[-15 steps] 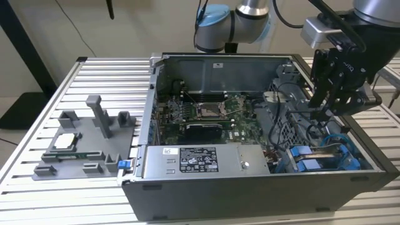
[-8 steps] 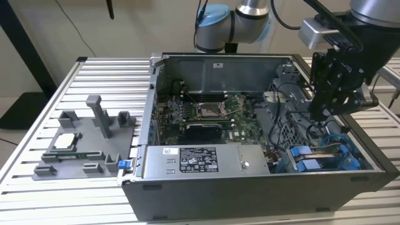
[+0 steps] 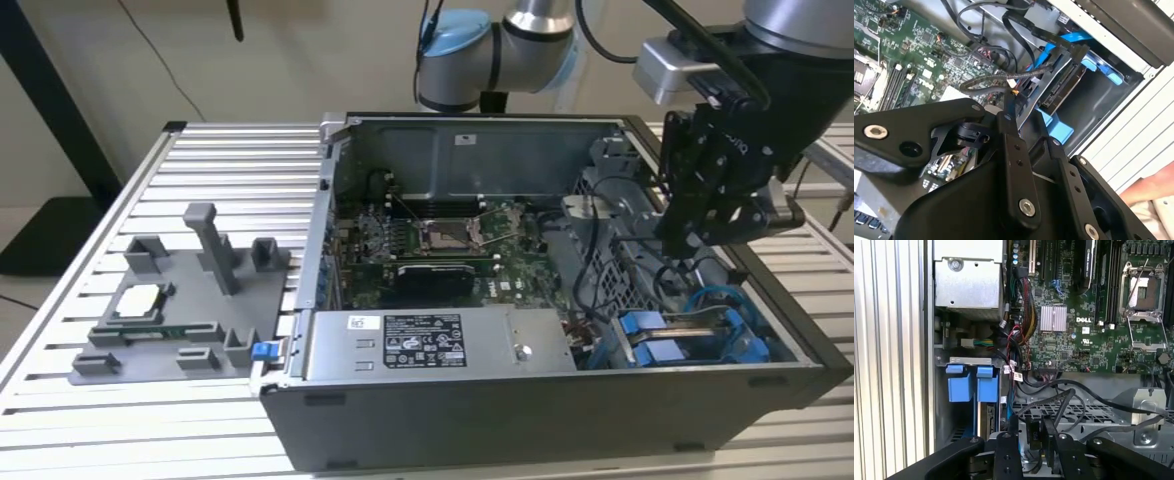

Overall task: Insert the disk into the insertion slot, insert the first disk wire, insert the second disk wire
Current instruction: 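Insert the first disk wire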

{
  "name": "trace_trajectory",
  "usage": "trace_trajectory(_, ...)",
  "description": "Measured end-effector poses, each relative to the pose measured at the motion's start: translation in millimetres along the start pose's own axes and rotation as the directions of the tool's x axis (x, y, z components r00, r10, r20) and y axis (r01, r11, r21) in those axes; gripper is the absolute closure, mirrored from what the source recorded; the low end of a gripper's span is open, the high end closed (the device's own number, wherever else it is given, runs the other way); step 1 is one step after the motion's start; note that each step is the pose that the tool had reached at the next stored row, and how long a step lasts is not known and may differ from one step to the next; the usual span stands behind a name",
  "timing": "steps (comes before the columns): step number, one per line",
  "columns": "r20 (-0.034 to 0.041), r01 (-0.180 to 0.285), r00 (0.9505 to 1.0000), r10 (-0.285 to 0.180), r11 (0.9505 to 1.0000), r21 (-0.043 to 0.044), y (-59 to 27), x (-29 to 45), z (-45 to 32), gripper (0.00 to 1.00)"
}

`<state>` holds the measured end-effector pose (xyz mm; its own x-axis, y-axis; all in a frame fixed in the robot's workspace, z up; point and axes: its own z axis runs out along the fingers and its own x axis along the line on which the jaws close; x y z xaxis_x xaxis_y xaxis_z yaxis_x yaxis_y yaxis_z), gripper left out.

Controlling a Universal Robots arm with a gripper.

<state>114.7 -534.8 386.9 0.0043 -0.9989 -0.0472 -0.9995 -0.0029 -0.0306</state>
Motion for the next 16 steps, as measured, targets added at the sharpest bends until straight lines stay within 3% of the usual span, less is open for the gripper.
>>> trace_trajectory(8,0.0003,0.005,1.0000,-0.005,1.0000,-0.0002,-3.3,-0.2,0.4,0.00)
trace_trajectory(9,0.0002,0.005,1.0000,-0.005,1.0000,-0.0002,-3.2,-0.3,0.4,1.00)
trace_trajectory(16,-0.0028,0.005,1.0000,-0.005,1.0000,-0.0002,-2.7,-0.3,0.4,1.00)
